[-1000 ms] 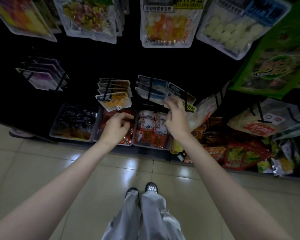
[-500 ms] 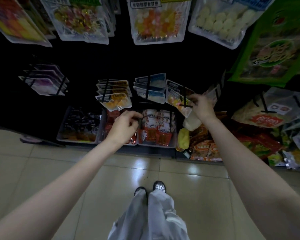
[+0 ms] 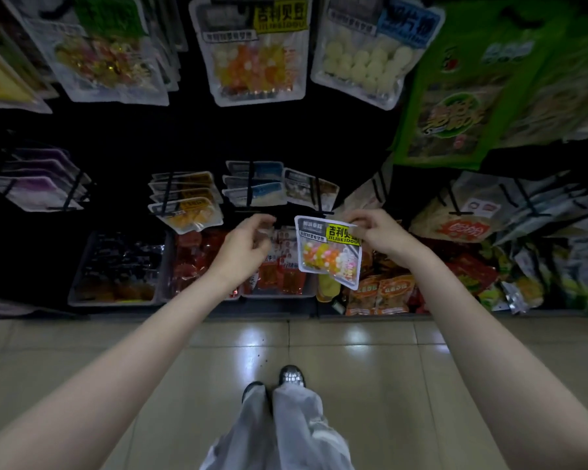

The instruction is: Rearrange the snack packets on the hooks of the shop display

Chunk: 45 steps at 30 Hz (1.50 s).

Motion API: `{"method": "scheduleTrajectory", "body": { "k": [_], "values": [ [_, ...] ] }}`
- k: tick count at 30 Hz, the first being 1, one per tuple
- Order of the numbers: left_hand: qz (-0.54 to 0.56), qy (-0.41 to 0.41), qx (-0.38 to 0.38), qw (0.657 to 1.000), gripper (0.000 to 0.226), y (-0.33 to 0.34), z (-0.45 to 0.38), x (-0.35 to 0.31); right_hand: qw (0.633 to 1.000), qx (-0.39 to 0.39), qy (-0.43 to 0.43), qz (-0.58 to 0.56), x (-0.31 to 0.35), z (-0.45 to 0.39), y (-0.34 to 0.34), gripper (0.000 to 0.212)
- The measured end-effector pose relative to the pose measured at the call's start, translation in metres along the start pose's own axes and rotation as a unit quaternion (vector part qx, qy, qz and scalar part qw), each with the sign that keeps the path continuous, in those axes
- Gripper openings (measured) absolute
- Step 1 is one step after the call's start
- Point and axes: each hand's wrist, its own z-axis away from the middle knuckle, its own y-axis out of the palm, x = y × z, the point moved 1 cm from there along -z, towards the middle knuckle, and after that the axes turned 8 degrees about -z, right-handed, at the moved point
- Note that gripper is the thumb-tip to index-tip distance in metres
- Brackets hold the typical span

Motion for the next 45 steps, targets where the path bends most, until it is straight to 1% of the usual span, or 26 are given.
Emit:
{"method": "scheduleTrajectory", "body": {
  "k": [4,6,7,8,10,12,14,16,18,20,23,26,28,32,34,37,39,42,43,45],
  "values": [
    [0.002,0.075,0.034,0.997,0.052,-0.003,-0.003,-0.013,0.998,0.034,-0.046,0.01,0.022,0.013,-0.003,0.013],
    [0.023,0.098,0.035,0.994,0.051,-0.01,-0.005,-0.017,0.996,0.04,-0.083,0.001,0.04,0.017,-0.003,0.013],
    [0.044,0.103,0.024,0.993,0.046,-0.016,-0.007,-0.021,0.994,0.031,-0.108,-0.009,0.052,0.018,-0.004,0.014],
    [0.071,0.107,0.002,0.992,0.038,-0.024,-0.008,-0.026,0.99,0.017,-0.14,-0.021,0.064,0.018,-0.003,0.016],
    [0.116,0.117,-0.068,0.984,0.023,-0.042,-0.01,-0.039,0.975,-0.032,-0.219,-0.024,0.087,0.016,-0.001,0.02],
    [0.115,0.124,-0.154,0.973,0.018,-0.064,-0.013,-0.054,0.947,-0.1,-0.306,0.015,0.11,0.013,0.003,0.024],
    [0.077,0.137,-0.237,0.959,0.024,-0.087,-0.015,-0.07,0.91,-0.166,-0.372,0.075,0.135,0.012,0.008,0.03],
    [0.039,0.148,-0.302,0.941,0.031,-0.108,-0.016,-0.084,0.887,-0.203,-0.396,0.123,0.158,0.007,0.012,0.037],
    [-0.012,0.16,-0.344,0.925,0.037,-0.123,-0.016,-0.095,0.879,-0.204,-0.4,0.159,0.175,0.0,0.017,0.043],
    [-0.062,0.161,-0.353,0.92,0.044,-0.131,-0.019,-0.098,0.871,-0.196,-0.415,0.177,0.185,-0.007,0.022,0.048],
    [-0.161,0.152,-0.334,0.916,0.051,-0.135,-0.029,-0.098,0.87,-0.195,-0.417,0.174,0.191,-0.018,0.026,0.049],
    [-0.278,0.138,-0.276,0.91,0.058,-0.128,-0.038,-0.098,0.881,-0.211,-0.388,0.169,0.191,-0.025,0.027,0.052],
    [-0.316,0.134,-0.25,0.905,0.061,-0.122,-0.042,-0.096,0.882,-0.212,-0.383,0.174,0.19,-0.029,0.027,0.053],
    [-0.377,0.11,-0.193,0.899,0.064,-0.112,-0.053,-0.083,0.904,-0.172,-0.333,0.207,0.189,-0.042,0.024,0.056],
    [-0.385,0.108,-0.171,0.9,0.065,-0.105,-0.055,-0.072,0.904,-0.182,-0.331,0.201,0.181,-0.04,0.017,0.052],
    [-0.35,0.128,-0.168,0.912,0.064,-0.088,-0.049,-0.052,0.913,-0.215,-0.309,0.158,0.145,-0.028,-0.001,0.041],
    [-0.34,0.126,-0.144,0.921,0.063,-0.069,-0.042,-0.036,0.935,-0.188,-0.258,0.153,0.106,-0.023,-0.009,0.037],
    [-0.346,0.102,-0.056,0.931,0.064,-0.041,-0.036,-0.015,0.97,-0.114,-0.141,0.161,0.045,-0.034,-0.011,0.032],
    [-0.352,0.093,-0.026,0.931,0.064,-0.033,-0.035,-0.01,0.977,-0.101,-0.112,0.15,0.03,-0.038,-0.009,0.031],
    [-0.354,0.083,0.013,0.931,0.064,-0.024,-0.035,-0.008,0.983,-0.089,-0.087,0.133,0.014,-0.045,-0.005,0.03]
  ]
}}
